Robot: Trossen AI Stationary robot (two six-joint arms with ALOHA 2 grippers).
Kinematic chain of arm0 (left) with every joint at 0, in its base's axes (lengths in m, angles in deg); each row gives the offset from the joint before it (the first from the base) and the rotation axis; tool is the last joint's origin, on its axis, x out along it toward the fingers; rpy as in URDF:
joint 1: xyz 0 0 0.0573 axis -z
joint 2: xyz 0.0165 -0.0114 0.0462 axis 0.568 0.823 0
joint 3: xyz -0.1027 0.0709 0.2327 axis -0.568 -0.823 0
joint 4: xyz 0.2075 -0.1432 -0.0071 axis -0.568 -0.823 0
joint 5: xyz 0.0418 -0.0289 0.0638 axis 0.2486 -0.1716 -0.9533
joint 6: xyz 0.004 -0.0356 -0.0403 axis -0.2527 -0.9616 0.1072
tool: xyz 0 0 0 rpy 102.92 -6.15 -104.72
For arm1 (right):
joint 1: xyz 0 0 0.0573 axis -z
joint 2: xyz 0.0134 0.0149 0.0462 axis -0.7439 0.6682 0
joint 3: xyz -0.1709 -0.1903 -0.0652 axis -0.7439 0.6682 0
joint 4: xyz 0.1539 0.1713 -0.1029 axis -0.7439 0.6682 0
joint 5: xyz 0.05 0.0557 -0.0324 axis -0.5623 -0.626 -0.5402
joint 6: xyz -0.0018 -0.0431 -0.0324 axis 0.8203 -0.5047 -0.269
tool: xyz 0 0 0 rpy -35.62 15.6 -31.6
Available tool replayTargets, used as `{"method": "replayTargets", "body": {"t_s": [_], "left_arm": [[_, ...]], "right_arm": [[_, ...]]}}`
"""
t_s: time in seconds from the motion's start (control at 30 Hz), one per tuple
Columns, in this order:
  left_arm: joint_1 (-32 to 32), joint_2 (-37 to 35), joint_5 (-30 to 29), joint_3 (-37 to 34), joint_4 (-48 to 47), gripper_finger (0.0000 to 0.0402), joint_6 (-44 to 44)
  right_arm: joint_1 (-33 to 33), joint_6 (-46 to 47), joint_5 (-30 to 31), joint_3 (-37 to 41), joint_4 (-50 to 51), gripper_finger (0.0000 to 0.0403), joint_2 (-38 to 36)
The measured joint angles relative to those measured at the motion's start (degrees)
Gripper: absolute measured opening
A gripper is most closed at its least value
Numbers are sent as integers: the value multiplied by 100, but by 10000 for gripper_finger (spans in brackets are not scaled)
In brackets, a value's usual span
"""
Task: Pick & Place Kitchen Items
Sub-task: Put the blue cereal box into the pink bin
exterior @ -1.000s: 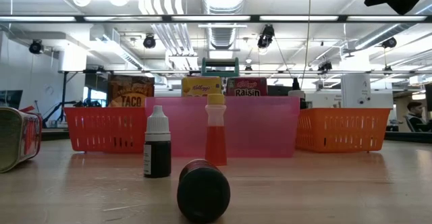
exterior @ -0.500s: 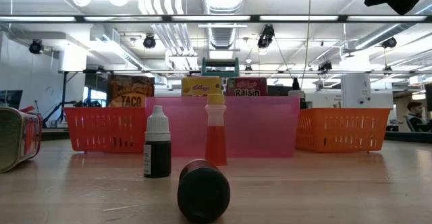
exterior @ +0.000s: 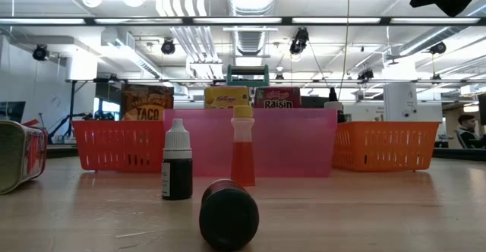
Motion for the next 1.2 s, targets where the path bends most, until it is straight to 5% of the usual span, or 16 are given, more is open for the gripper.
{"method": "replayTargets", "body": {"t_s": [0.57,0.93,1.2], "left_arm": [[-13,-178,25,294,19,158,611],[-366,-1053,-1649,420,18,157,1829],[-1315,-1552,-3054,420,987,157,4613]], "right_arm": [[0,-2,-1,3,0,8,0],[0,-2,-39,3,0,8,0],[0,-107,-39,3,0,8,0]]}}
